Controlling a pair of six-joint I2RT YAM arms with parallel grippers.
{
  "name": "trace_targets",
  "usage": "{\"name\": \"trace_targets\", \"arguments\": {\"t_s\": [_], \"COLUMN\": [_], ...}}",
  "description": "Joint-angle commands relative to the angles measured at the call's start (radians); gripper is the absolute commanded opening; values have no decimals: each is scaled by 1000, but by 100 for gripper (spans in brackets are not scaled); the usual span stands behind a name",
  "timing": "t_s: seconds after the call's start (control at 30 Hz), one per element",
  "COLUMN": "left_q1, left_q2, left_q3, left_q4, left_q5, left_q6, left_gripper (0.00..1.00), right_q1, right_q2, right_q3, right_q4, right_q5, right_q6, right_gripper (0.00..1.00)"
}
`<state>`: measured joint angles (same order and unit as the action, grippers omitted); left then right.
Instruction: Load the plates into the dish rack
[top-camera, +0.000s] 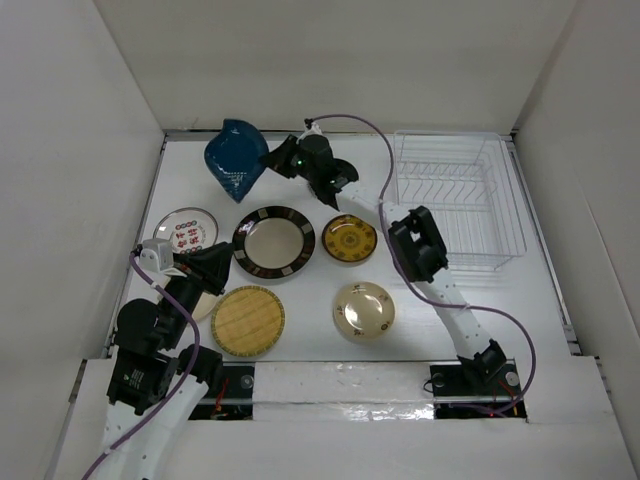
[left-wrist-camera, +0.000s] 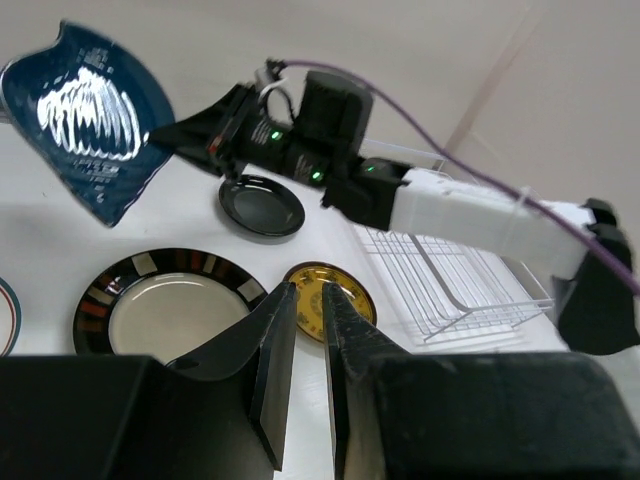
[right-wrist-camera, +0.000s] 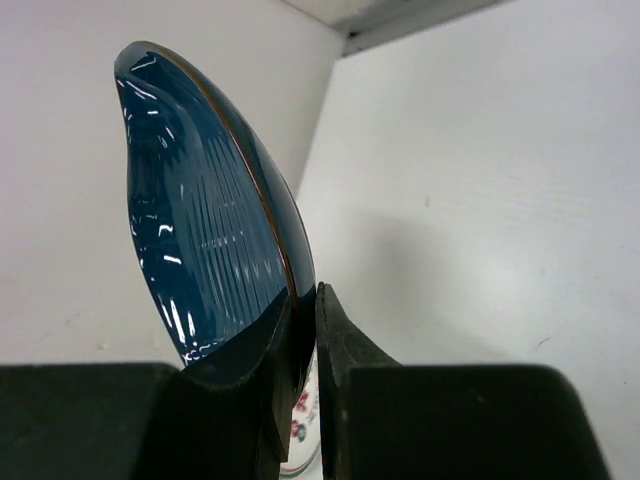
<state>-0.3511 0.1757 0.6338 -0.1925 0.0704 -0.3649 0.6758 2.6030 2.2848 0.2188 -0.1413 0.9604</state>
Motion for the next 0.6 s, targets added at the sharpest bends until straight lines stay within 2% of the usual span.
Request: {"name": "trace_targets", "arguments": {"t_s": [0.0,0.17,0.23,0.37,0.4,0.57], "left_q1": [6,6,6,6,6,-5], "left_q2": [2,-19,-25,-48,-56,-103], "left_q3": [3,1,1,1,1,1], "left_q4": [44,44,42,44,47,47], "left_q5": [14,22,25,42,43,40], "left_q6": [3,3,3,6,7,12], "left_gripper": [14,15,15,15,15,16], "right_q1": [-42,-160,-206,-333,-363,-590], "right_q2": [-291,-552,-682,-877,-914,-1113], "right_q3": [-65,-362,-462,-583,-602,-685], "right_q4": [271,196,105,-70,-134,-266], "right_q5": [-23,12,49,118,178,276], "right_q6": [-34,-219,-284,-448,-507,-620], "right_gripper": [0,0,0,0,0,0]}}
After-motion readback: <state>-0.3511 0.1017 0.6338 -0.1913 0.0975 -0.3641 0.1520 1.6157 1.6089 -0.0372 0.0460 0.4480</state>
